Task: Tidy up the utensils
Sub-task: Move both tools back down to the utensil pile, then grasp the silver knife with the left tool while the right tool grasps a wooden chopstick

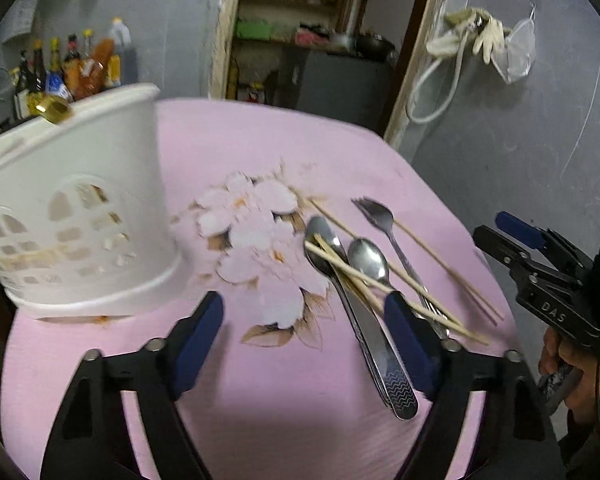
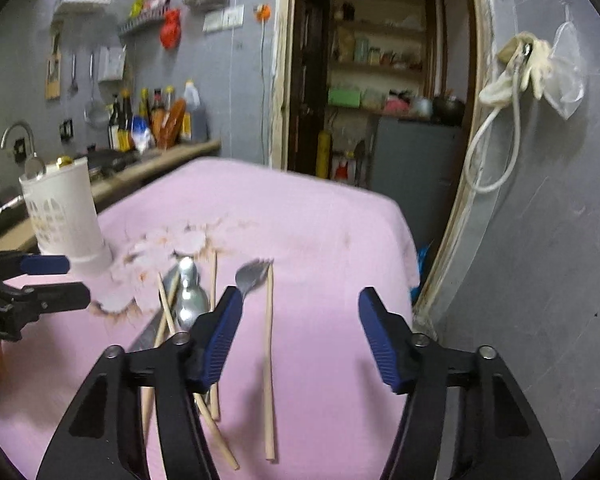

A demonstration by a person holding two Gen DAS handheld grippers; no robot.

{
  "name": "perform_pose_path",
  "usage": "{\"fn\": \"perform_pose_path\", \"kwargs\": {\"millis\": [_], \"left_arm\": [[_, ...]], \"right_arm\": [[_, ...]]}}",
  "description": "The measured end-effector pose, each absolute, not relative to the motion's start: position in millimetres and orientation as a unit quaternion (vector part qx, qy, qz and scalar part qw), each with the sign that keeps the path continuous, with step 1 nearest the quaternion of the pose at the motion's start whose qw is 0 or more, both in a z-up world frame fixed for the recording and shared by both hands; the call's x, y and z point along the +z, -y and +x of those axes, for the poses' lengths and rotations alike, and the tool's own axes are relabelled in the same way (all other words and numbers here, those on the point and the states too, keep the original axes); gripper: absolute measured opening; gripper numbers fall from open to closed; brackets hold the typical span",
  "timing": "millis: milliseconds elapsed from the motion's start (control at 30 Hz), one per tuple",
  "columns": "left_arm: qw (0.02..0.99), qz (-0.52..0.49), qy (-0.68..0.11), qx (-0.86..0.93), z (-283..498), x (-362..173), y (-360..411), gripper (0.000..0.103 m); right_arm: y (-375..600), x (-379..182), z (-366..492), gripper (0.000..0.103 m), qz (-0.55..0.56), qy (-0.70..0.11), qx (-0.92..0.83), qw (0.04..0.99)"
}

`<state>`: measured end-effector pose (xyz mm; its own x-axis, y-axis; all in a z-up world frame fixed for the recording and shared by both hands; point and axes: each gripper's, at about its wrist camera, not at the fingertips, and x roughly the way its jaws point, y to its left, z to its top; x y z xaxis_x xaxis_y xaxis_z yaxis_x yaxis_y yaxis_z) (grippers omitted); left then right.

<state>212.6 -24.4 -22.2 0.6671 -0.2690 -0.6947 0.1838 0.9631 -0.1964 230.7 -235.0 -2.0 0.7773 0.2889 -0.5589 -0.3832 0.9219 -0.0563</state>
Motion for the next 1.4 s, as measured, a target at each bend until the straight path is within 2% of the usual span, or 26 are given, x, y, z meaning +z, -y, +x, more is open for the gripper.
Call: {"fn": "perform_pose_path", "kwargs": {"millis": [67, 133, 267, 767, 800, 867, 967, 1033, 1267, 1400], "left_arm": [[0.902, -0.055, -0.406, -0.137, 218.2, -29.1, 27.4, 0.056], [0.893, -0.057, -0.421, -0.148, 221.9, -33.3, 28.8, 0.047], [0.877, -0.064, -0.446, -0.169, 230.9, -43.8, 31.4, 0.039], [0.864, 0.007, -0.474, -0.172, 249.7, -53.5, 63.0, 0.036], [0.863, 0.011, -0.476, -0.171, 248.8, -53.9, 64.0, 0.034], [0.863, 0.011, -0.475, -0.170, 251.6, -56.3, 65.5, 0.020], [0.862, -0.009, -0.476, -0.171, 253.0, -58.0, 59.7, 0.018], [0.862, -0.025, -0.476, -0.172, 252.7, -57.1, 52.1, 0.017], [0.862, -0.060, -0.475, -0.168, 244.6, -51.8, 22.9, 0.009], [0.864, -0.069, -0.472, -0.162, 236.7, -46.1, 11.5, 0.009]], "right_arm": [[232.2, -8.1, 234.9, 0.050, -0.094, -0.297, 0.183, 0.932], [229.4, -10.6, 237.7, 0.044, -0.100, -0.306, 0.186, 0.928], [229.2, -13.1, 241.2, 0.041, -0.099, -0.317, 0.196, 0.923], [214.5, -25.3, 255.2, 0.041, -0.124, -0.362, 0.214, 0.899], [215.1, -26.8, 256.4, 0.041, -0.122, -0.367, 0.215, 0.897], [215.2, -28.8, 258.2, 0.041, -0.121, -0.373, 0.216, 0.894], [214.5, -30.3, 258.8, 0.038, -0.124, -0.376, 0.216, 0.892], [216.3, -30.0, 259.2, 0.024, -0.121, -0.376, 0.215, 0.893], [220.3, -30.7, 263.6, 0.023, -0.109, -0.383, 0.216, 0.891], [219.3, -30.8, 263.9, 0.023, -0.114, -0.384, 0.215, 0.891]]}}
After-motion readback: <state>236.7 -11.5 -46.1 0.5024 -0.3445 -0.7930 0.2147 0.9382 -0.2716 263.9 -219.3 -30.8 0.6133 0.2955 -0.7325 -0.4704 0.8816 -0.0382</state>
